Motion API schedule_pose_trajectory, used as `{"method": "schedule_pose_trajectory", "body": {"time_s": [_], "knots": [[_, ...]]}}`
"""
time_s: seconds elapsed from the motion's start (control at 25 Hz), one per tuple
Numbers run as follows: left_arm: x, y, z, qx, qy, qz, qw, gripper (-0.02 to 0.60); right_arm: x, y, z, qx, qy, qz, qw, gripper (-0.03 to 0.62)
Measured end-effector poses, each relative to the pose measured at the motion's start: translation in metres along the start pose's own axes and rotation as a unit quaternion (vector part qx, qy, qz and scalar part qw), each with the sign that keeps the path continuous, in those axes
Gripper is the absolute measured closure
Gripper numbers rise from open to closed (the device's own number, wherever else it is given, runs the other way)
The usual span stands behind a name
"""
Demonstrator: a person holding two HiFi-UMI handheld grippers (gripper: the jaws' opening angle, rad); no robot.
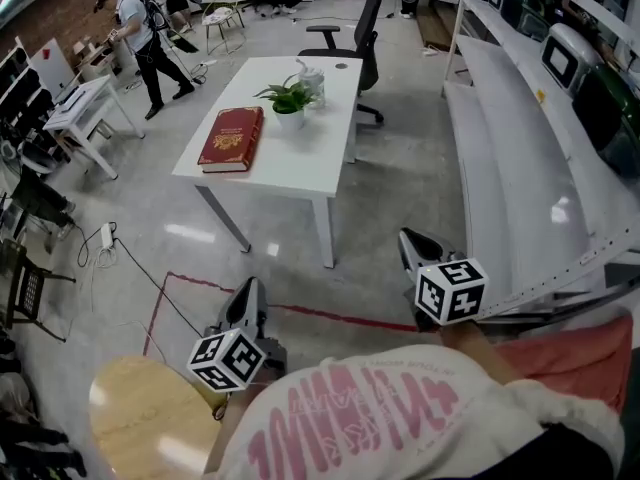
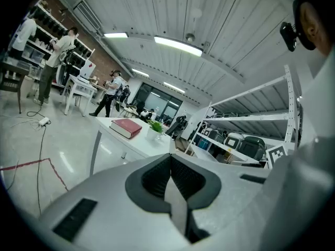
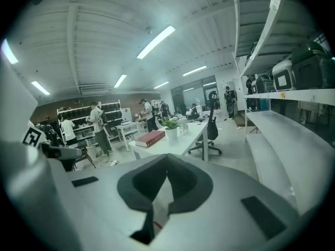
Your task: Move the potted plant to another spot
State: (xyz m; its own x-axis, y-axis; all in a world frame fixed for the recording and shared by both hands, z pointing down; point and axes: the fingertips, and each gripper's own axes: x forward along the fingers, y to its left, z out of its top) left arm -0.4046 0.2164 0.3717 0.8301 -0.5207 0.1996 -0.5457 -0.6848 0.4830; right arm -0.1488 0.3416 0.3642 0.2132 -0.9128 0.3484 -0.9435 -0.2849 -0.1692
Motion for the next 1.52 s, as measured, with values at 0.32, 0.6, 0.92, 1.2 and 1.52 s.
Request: {"method": "schedule_pose_trajectory", "body": {"time_s": [0.32,0.6,0.92,1.2,1.52], "knots": [[0.017,0.025,0.027,0.002,-0.014,-0.008,0.9999,0.578,0.031,0.010,0.018,0.009,-0.019,0.000,1.000,0.588],[0.024,0.063,0.046,-0.005,-0.021,-0.008,0.9997,0.578,0.066,0.028,0.024,0.020,-0.028,-0.006,0.999,0.588],[0.023,0.088,0.034,-0.002,0.000,-0.022,0.9998,0.578,0.093,0.047,-0.006,-0.005,0.032,-0.009,0.999,0.588],[0.022,0.125,0.029,-0.039,0.017,0.013,0.9990,0.578,0.122,0.052,0.003,0.009,0.026,-0.017,0.999,0.588],[0.064,0.153,0.050,-0.047,0.009,0.023,0.9986,0.578,0.190,0.036,0.015,0.030,0.022,-0.014,0.999,0.588]]}}
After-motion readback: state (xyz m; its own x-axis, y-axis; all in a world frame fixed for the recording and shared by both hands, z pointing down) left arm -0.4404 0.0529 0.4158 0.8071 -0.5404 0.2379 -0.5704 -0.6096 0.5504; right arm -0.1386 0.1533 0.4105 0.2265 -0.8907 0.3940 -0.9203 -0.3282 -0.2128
